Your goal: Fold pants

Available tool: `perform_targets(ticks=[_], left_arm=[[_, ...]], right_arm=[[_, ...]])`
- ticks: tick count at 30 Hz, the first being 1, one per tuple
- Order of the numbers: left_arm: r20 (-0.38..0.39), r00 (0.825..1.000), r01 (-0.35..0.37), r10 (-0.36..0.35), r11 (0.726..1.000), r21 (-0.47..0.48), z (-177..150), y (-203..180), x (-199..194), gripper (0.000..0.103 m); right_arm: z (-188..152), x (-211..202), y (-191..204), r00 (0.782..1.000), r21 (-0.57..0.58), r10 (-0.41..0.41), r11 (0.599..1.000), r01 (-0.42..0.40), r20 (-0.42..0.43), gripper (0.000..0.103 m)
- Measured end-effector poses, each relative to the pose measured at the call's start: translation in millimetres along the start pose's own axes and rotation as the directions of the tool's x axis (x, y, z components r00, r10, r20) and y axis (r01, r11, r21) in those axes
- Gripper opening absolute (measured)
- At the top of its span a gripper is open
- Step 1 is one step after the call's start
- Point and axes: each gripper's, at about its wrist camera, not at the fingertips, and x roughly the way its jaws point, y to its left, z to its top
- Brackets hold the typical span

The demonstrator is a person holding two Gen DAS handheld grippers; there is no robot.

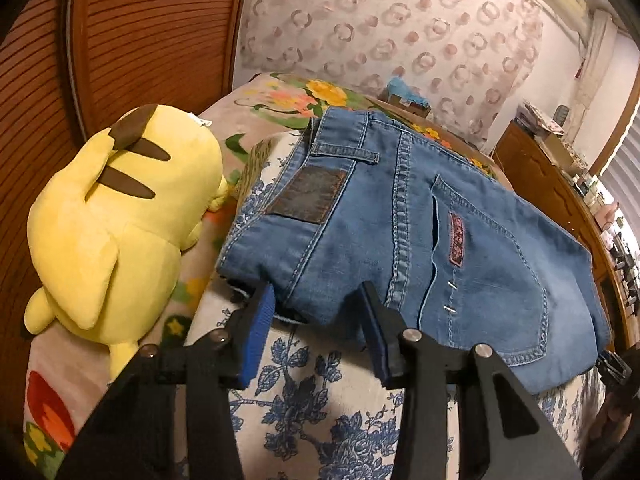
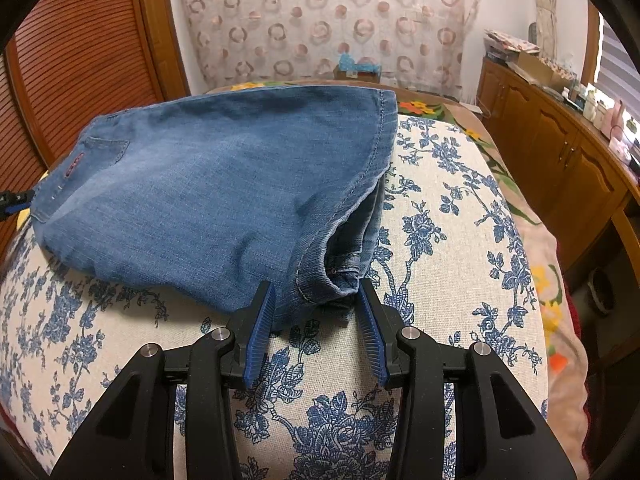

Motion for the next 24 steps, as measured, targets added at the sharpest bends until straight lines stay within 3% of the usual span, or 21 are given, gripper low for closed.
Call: perform_targets(ticks=[8, 18, 19, 20, 23, 24], left_arm=[[-0.050, 0.999, 0.012, -0.013, 1.000, -0.021, -10, 4, 4, 0.046], [-0.059, 0.998, 0.007, -0.008, 1.000, -0.020, -6, 0, 8, 0.045], [-0.058, 0.998, 0.007, -0.008, 1.000, -0.006, -7, -1, 9, 0.041], [-0.062, 0.998, 0.029, -0.029, 1.000, -0.001, -8, -3, 9, 0.028], [-0.050, 0.998, 0.049, -0.049, 0.999, 0.001, -7, -3, 5, 0.015], [-0.042, 0.998, 0.042, -0.042, 0.999, 0.003, -7, -2, 3, 0.000]], right_arm=[[0, 0, 1, 1.000, -0.002, -0.002, 1.000, 0.002, 0.000, 0.042], [-2, 0, 2, 1.000, -0.001, -0.001, 1.000, 0.001, 0.001, 0.042], [-1, 0, 3, 1.000, -0.003, -0.002, 1.000, 0.002, 0.001, 0.042], [-1, 0, 3, 1.000, -0.007, 0.000, 1.000, 0.000, 0.001, 0.040], [1, -1, 2, 0.999, -0.013, 0.039, 0.999, -0.039, 0.004, 0.017], [2, -2, 1, 0.999, -0.013, 0.039, 0.999, -0.039, 0.004, 0.016]])
